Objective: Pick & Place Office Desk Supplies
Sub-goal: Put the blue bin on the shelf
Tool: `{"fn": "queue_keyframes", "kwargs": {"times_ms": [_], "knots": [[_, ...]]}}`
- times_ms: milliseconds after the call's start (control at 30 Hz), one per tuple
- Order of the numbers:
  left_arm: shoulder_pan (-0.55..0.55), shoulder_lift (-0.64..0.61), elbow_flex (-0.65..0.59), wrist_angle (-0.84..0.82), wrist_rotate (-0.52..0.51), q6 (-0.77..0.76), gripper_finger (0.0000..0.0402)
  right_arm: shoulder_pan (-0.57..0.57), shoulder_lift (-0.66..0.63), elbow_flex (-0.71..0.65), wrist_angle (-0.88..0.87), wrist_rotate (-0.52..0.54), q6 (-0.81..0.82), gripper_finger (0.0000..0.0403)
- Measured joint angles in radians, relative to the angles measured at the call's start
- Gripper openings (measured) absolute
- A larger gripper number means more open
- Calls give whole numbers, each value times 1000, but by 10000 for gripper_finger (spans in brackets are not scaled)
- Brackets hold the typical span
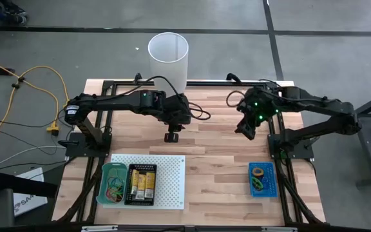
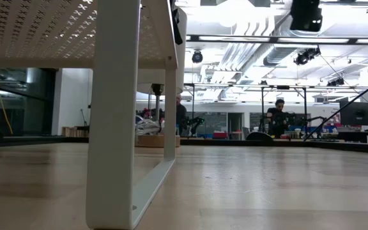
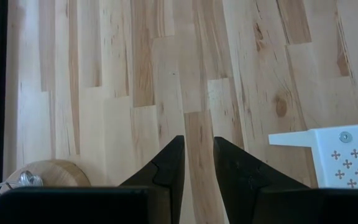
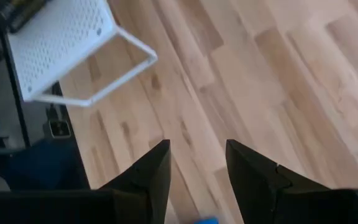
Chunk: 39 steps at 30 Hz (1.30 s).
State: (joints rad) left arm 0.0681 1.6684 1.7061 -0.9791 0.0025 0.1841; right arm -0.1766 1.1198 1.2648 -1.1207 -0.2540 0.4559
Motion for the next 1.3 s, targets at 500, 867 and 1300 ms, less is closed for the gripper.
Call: {"fn": "queue_keyframes", "kwargs": {"times_ms": [500, 867, 1300], "knots": [[0, 0, 0, 0, 0, 0, 79, 403, 0, -29, -77, 151, 128, 142], [0, 0, 0, 0, 0, 0, 79, 780, -1, -237, 121, 205, 560, 142], [0, 0, 0, 0, 0, 0, 79, 1048, 3, -360, 235, 284, 667, 142]]}}
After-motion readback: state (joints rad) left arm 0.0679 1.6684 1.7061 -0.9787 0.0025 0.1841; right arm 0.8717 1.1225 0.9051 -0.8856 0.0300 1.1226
